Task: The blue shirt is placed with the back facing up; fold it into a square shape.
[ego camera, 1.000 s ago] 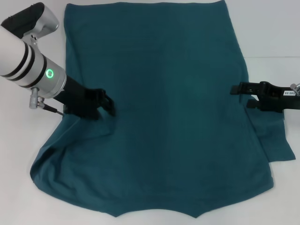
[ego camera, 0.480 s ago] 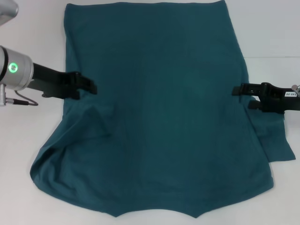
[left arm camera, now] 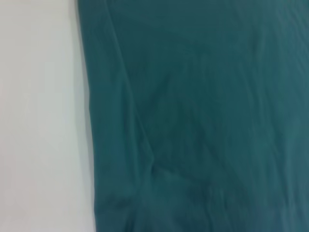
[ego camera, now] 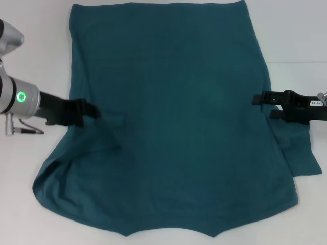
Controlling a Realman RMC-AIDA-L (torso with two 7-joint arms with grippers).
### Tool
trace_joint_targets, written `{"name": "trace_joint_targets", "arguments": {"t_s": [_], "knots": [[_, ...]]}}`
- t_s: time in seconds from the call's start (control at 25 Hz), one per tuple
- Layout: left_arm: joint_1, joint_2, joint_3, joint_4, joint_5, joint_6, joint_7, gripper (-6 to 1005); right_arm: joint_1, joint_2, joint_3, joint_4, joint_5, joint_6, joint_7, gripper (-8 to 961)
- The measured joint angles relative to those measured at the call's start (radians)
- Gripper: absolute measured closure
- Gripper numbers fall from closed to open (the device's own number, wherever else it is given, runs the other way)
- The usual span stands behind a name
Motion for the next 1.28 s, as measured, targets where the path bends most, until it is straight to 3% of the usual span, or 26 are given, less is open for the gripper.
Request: {"name": "trace_joint_targets", "arguments": {"t_s": [0.16,0.28,0.36,0.56,0.72,0.84,1.0,1.16,1.28], "knots": [[0.023,0.006,-0.040,0.039,-0.009,0.228,0.121,452,0.000,-0.003,0.001,0.000,0.000,-0.001,0.000,62],[0.091,-0.016,-0.102,0.198,-0.023,0.445,0.174,452,-0.002,-0.005,0.002,0.001,0.001,-0.007,0.000,61],[0.129,-0.026,-0.114,0.279,-0.034,0.505,0.180,451,-0.005,-0.007,0.001,0.001,0.001,-0.008,0.000,61],[0.169,-0.033,-0.169,0.329,-0.056,0.508,0.210,454,-0.011,-0.010,-0.010,-0.008,0.000,-0.018,-0.027,61],[0.200,-0.052,-0.207,0.315,-0.158,0.516,0.358,457,-0.016,-0.026,-0.023,-0.012,-0.002,-0.058,-0.104,61],[0.262,-0.080,-0.213,0.286,-0.313,0.530,0.633,459,-0.026,-0.041,-0.023,-0.014,-0.002,-0.086,-0.146,60],[0.345,-0.133,-0.212,0.195,-0.418,0.511,1.077,458,-0.042,-0.050,-0.022,-0.023,-0.007,-0.094,-0.155,60],[0.359,-0.129,-0.222,0.047,-0.501,0.455,1.246,457,-0.050,-0.072,-0.024,-0.024,-0.028,-0.120,-0.141,60],[0.352,-0.124,-0.230,0.013,-0.512,0.444,1.209,417,-0.050,-0.088,-0.024,-0.044,-0.045,-0.179,-0.141,60]]}}
